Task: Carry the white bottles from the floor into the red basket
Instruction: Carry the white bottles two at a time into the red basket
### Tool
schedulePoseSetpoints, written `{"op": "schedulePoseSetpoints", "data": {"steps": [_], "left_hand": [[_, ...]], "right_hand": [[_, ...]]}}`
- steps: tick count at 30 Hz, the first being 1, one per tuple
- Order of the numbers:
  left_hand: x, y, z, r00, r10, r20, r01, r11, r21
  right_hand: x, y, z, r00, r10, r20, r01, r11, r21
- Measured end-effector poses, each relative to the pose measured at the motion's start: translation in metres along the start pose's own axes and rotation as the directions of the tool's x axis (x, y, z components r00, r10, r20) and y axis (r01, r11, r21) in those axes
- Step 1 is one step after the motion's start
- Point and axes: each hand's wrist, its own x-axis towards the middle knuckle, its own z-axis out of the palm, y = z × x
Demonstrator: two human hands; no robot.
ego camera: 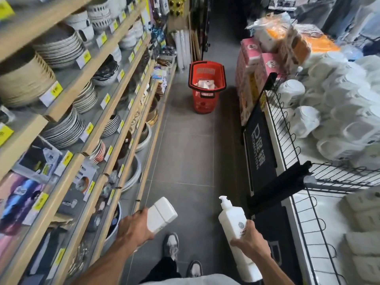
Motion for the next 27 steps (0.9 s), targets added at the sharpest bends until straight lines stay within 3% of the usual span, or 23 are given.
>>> {"op": "schedulePoseSetpoints", "data": {"steps": [18, 27], "left_hand": [[0.198, -0.019, -0.105, 0.983, 0.177, -0.038, -0.176, 0.984, 0.038], [0.284, -0.012, -0.159, 0.992, 0.122, -0.027, -0.121, 0.992, 0.027]], "right_hand": [[0.106, -0.152, -0.057, 0.997, 0.065, -0.051, -0.063, 0.998, 0.031], [0.172, -0.203, -0.087, 0.996, 0.088, 0.000, -0.088, 0.996, -0.006]]}}
